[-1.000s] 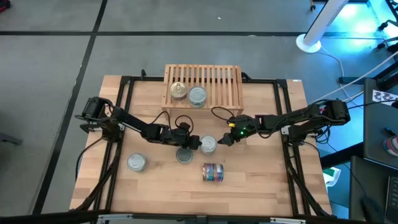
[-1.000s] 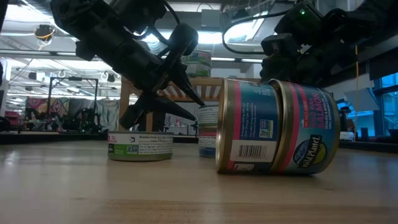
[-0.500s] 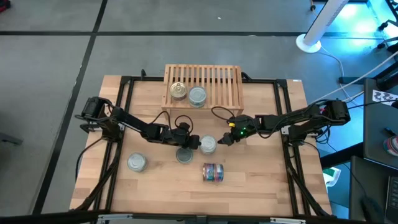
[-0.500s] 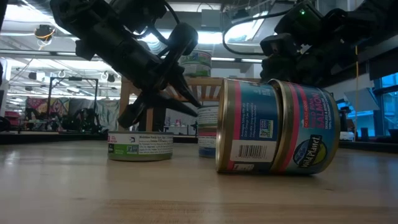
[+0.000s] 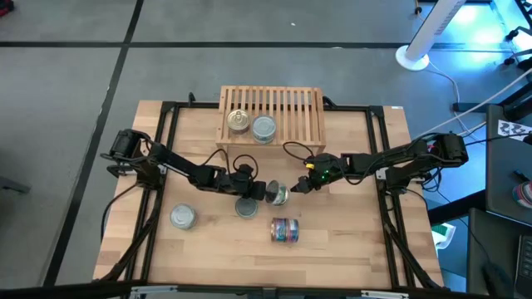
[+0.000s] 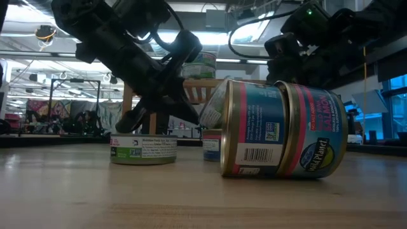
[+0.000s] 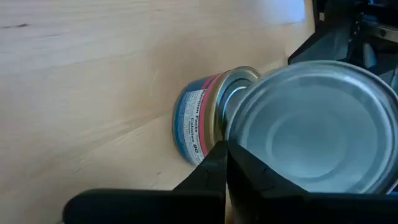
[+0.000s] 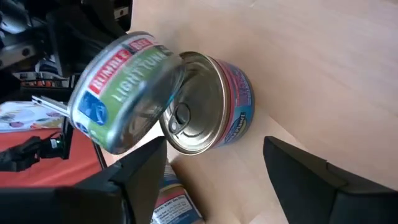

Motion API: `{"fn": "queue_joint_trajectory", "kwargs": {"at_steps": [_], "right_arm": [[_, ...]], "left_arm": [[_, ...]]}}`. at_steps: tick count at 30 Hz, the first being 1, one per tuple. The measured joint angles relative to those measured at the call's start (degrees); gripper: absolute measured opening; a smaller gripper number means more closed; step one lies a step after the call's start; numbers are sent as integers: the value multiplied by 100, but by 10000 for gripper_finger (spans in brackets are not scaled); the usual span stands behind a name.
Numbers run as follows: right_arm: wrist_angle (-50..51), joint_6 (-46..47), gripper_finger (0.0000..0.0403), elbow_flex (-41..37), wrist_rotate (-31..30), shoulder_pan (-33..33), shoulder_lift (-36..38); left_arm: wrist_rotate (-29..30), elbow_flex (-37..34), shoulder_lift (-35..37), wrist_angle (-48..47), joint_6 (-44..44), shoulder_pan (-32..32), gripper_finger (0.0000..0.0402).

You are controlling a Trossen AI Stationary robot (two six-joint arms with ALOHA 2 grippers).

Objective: Stack canned seafood by type on shelf
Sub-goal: Put the green tuna can on the shelf

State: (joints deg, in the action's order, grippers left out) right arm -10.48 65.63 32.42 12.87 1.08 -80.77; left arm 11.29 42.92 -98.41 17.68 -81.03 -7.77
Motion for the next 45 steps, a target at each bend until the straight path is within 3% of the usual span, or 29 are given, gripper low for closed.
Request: {"fn": "queue_joint_trajectory", "kwargs": {"at_steps": [12,25,45], "right_arm": [[-773,731,271,31,322,2,0],[-904,1532,271,33,272,1,0],[-1271,2017,271,33,-447,-376,-138]], "left_arm": [[6,2,0,74,-7,0,1],[11,10,0,98,-24,0,4],[-30,11,9,98,-109,0,4]]}}
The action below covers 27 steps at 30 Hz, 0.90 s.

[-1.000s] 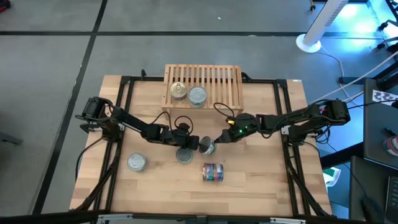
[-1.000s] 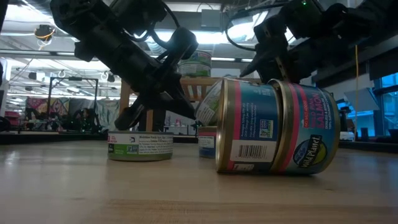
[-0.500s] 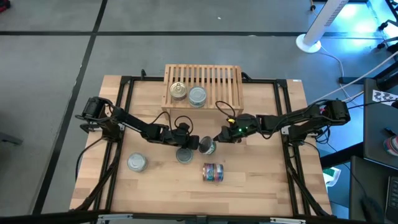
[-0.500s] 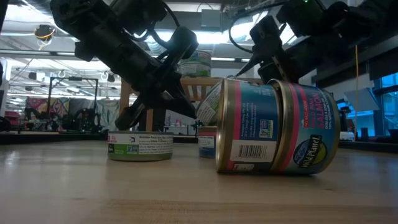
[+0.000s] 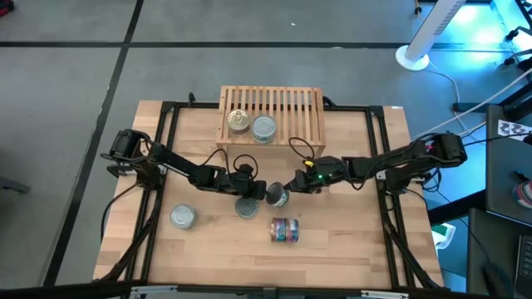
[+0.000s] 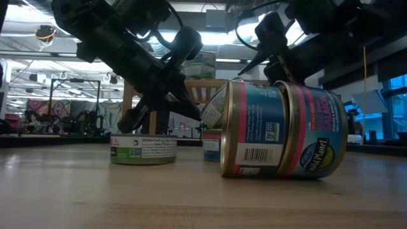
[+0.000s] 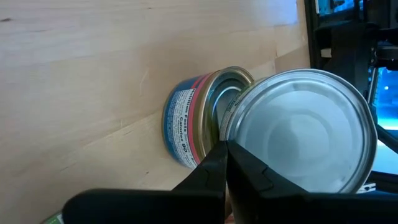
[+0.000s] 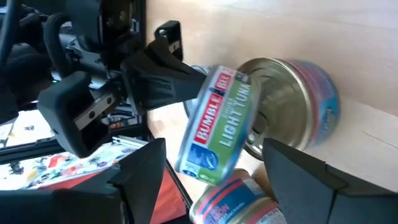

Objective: Stack canned seafood by type on shelf
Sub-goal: Put the green tuna can on the shelf

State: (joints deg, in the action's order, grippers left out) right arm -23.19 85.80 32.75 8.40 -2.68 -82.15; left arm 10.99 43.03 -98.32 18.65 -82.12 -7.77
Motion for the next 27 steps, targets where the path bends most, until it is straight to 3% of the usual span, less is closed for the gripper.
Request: {"fn": "queue_joint_trajectory", "kwargs": {"at_steps": [5,19,27], "right_arm": [[-487,235,271,8,124,0,-311],[-495,216,266,455,726,7,-919],[-443,-109,172,448,756,7,-920]], "left_arm": [[-3,2,0,0,0,0,2],[-10,4,1,-1,78,-1,5],[-12,7,5,5,150,-9,6]]}}
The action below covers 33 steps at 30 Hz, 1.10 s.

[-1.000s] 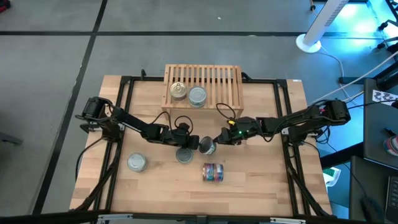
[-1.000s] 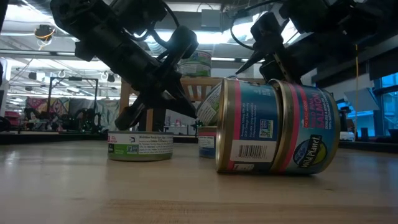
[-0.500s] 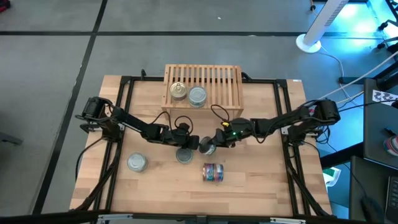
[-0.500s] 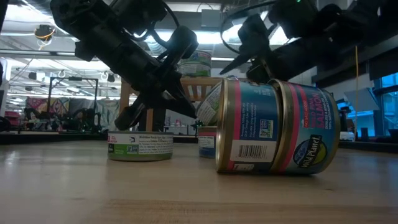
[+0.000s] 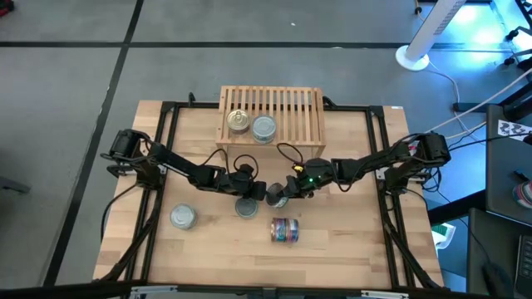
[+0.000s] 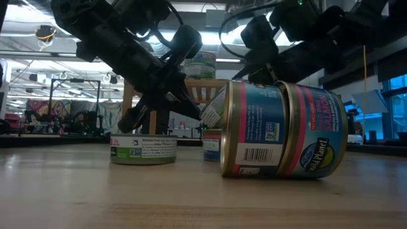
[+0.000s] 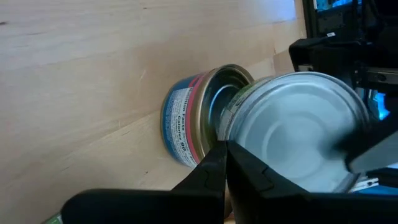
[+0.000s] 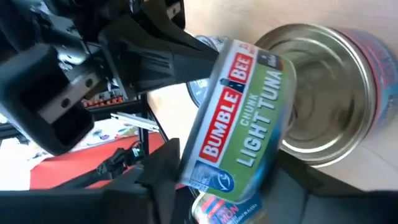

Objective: Stack canned seafood by type on shelf
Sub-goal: Put the green tuna can on the shelf

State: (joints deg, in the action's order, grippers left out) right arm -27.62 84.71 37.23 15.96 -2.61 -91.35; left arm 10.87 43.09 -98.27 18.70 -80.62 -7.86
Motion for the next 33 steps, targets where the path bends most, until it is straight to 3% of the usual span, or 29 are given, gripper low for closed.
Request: {"fn": "queue_joint_trajectory", "kwargs": {"at_steps": [3,18,33], "right_arm": [[9,-119,138,-4,15,0,0],[-140,-600,138,-4,258,51,184],[-200,-777,139,11,540,805,1258]], "left_arm": [[-70,0,10,2,10,-2,6],[-125,-17,645,-363,845,0,2],[851,-4,2006,-471,1877,13,1]]}}
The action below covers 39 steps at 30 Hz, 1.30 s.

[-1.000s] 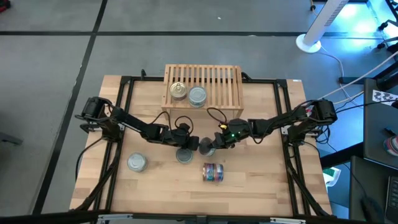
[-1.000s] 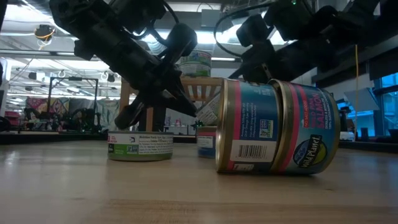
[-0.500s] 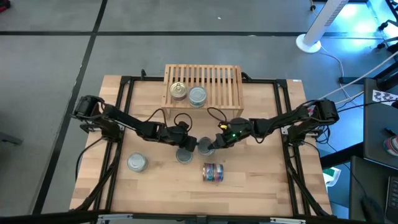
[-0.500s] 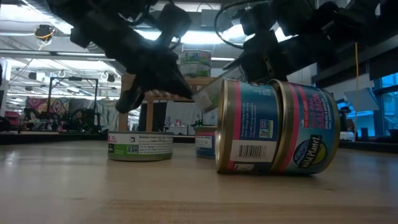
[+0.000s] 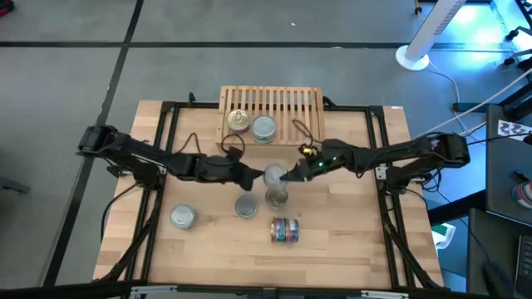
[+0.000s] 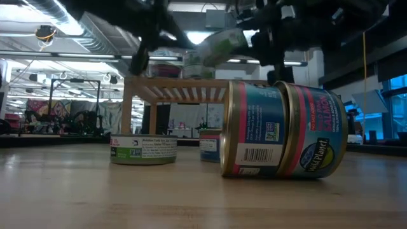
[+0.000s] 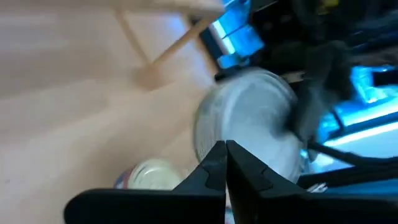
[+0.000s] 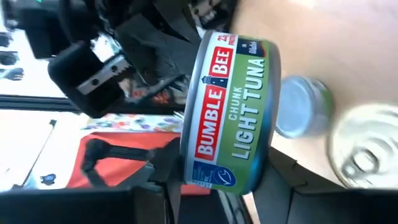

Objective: Stack canned seafood by type on shelf
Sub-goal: Put the green tuna can on the shelf

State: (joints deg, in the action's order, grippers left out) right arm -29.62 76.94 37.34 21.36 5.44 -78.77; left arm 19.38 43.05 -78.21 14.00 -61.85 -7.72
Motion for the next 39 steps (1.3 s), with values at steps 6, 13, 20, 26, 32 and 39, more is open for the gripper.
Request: {"fn": "queue_joint_trajectory", "kwargs": {"at_steps": [6,13,20,26,32,39], "right_arm": [[143,-103,141,-11,-207,449,433],[248,-249,142,-11,-166,1095,799],[541,-389,142,-1,-36,1526,903],[609,-391,142,11,-37,1641,910],[652,-397,143,11,-55,1641,908],[689,-387,143,1,-74,1644,955]], "left_arm": [[355,23,415,68,497,-26,1],[724,12,339,468,931,-62,1],[1281,9,299,671,1108,-61,1],[1340,9,-198,1760,1532,-64,1],[1346,107,-776,2268,1592,-38,1],[1333,829,-1444,2269,2205,-38,1]]}}
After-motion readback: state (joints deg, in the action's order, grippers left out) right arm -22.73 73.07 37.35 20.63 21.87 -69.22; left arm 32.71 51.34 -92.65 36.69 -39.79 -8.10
